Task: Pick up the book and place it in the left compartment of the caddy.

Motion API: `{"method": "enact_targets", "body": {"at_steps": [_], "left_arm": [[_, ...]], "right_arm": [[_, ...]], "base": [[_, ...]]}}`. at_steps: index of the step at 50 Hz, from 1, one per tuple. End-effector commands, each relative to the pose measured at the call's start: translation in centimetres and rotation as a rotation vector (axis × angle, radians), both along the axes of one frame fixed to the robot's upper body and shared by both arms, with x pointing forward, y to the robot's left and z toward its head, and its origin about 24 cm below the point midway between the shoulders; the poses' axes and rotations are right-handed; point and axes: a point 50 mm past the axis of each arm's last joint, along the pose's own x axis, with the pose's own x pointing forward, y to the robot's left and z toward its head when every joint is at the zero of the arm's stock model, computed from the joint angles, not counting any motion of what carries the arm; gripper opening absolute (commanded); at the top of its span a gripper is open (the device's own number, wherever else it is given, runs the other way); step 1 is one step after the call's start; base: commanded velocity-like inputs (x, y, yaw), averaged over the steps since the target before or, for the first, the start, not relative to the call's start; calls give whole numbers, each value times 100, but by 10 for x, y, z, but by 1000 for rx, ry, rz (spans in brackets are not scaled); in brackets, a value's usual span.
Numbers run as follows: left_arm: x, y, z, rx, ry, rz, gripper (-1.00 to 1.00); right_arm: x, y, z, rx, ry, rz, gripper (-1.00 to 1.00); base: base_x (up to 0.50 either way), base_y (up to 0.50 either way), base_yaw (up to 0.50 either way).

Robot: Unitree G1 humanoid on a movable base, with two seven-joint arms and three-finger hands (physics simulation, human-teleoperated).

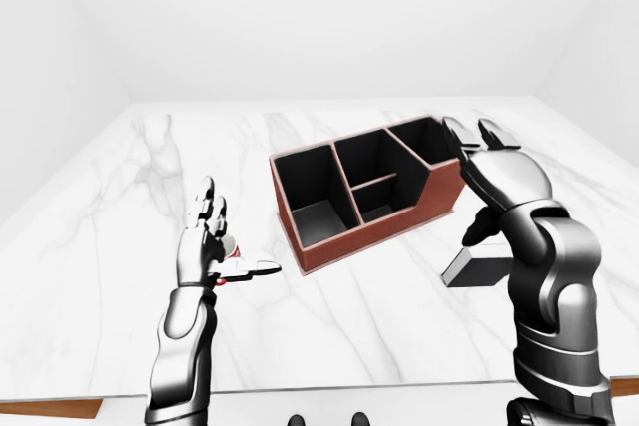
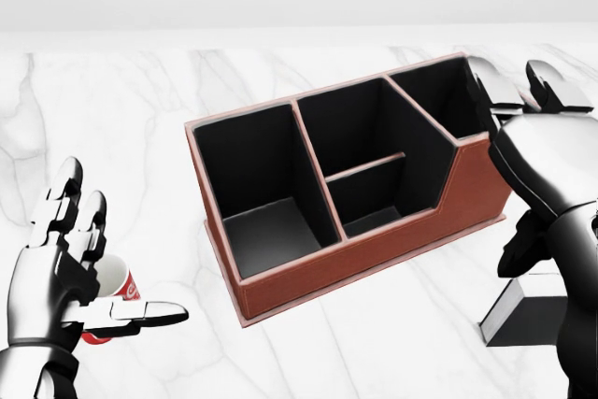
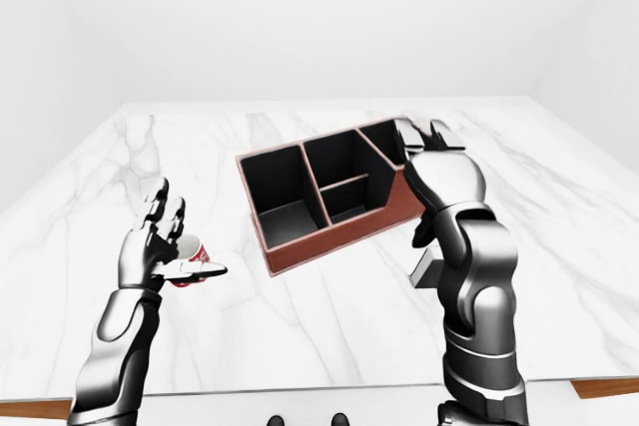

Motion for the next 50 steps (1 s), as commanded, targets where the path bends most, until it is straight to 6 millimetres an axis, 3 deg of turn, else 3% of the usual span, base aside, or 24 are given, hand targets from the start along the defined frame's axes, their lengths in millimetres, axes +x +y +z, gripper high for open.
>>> {"method": "enact_targets", "body": {"at_steps": [1,10,26,34,38,44,50], "left_arm": [[-3,3,6,-6,-28,3,100],[-2,4,7,-10,-33,7,100],[-1,4,7,-11,-31,6,100],[0,5,6,-13,-27,13,100],[0,5,5,-12,-23,12,100],[0,3,4,-10,-17,7,100],[1,2,3,-8,-11,4,100]], "right_arm": [[-17,-27,0,-89,-17,-181,100],[-23,-36,-12,-71,28,-209,100],[-35,-59,-56,7,214,-264,100],[-30,-66,-64,35,253,-268,100],[-26,-71,-78,63,319,-270,100],[-9,-77,-106,133,459,-248,100],[7,-78,-114,175,519,-220,100]], "base": [[0,0,0],[0,0,0],[0,0,0],[0,0,0],[0,0,0],[0,0,0],[0,0,0]]}}
